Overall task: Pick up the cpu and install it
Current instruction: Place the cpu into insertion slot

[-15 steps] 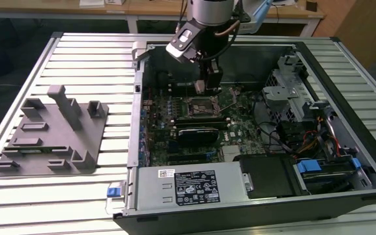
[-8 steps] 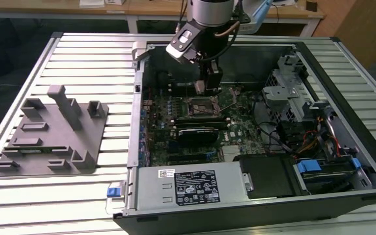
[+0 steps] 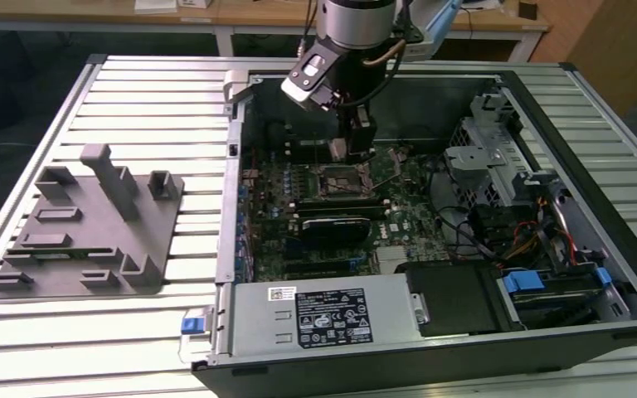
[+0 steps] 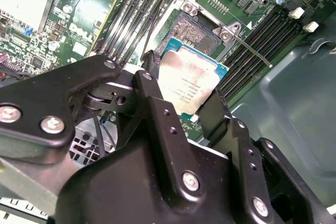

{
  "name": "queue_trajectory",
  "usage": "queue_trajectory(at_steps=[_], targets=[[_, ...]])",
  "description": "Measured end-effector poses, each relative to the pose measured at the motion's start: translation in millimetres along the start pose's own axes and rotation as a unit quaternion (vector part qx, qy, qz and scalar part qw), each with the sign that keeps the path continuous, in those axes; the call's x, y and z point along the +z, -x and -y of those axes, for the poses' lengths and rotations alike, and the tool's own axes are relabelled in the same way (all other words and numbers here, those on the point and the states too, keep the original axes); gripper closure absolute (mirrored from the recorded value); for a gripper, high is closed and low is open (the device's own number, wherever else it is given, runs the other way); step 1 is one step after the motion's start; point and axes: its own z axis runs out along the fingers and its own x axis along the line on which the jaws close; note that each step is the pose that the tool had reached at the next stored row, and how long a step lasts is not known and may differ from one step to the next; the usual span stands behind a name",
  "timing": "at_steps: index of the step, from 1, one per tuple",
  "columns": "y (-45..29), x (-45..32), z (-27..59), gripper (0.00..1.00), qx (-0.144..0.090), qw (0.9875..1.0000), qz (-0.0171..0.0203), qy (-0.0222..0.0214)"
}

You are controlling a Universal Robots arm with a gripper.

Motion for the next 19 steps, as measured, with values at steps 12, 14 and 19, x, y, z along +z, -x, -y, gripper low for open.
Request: queue_trajectory(at_steps=[12,14,19], targets=[[-0.3,7.5,0.4,0.45,0.0,1.0,0.0001,0.0],[-0.3,8.9,0.5,0.45,0.0,1.0,0.0,0.0],[-0.4,12.4,0.7,0.45,0.0,1.0,0.0,0.0]])
